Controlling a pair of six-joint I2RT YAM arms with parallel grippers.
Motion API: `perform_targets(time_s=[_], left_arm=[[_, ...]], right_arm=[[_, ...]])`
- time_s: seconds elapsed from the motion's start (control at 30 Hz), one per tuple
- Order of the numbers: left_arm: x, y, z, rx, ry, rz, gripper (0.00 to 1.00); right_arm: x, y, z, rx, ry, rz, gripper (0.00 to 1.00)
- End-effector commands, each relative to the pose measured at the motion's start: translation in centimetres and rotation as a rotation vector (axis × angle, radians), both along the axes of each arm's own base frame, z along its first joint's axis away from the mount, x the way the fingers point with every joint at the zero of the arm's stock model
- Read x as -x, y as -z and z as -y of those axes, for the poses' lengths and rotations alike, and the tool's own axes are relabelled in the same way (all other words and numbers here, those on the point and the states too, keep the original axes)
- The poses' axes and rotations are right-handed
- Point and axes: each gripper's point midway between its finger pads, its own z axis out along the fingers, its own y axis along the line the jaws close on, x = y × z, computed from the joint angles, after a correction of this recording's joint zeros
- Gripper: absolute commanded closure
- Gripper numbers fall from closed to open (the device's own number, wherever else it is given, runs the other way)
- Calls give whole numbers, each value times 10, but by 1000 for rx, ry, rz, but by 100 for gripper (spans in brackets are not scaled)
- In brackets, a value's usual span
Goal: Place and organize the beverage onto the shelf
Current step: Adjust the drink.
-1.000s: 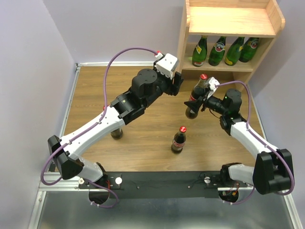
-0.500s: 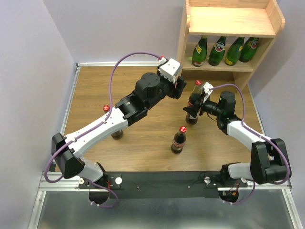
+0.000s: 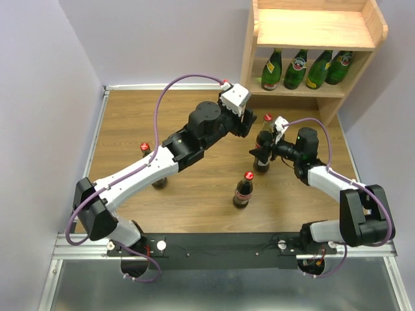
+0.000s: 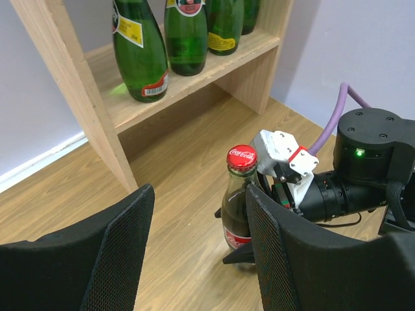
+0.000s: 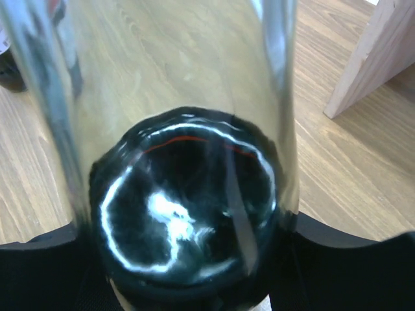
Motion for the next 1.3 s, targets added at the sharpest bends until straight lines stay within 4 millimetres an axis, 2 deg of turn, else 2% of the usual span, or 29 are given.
perform_targets(time_s=[0.0, 0.23, 0.4, 0.57, 0.93, 1.27], left_arm=[[-3, 3, 10, 15, 37, 20, 33], [-8, 8, 17, 20, 63, 60, 32], [-12, 2, 23, 36, 89, 114, 32], [-6, 5, 38, -10, 198, 198, 31], [8, 44, 56, -116, 360, 224, 35], [4, 74, 75, -151, 416, 150, 40]], right_arm=[[-16, -53, -2, -32, -4, 249, 100], [-14, -54, 0, -35, 0, 280, 99], [-11, -48, -1, -31, -10, 289, 99], [-6, -44, -3, -26, -39, 301, 99], [-3, -40, -3, -21, -45, 303, 99], [-3, -40, -3, -27, -47, 295, 99]])
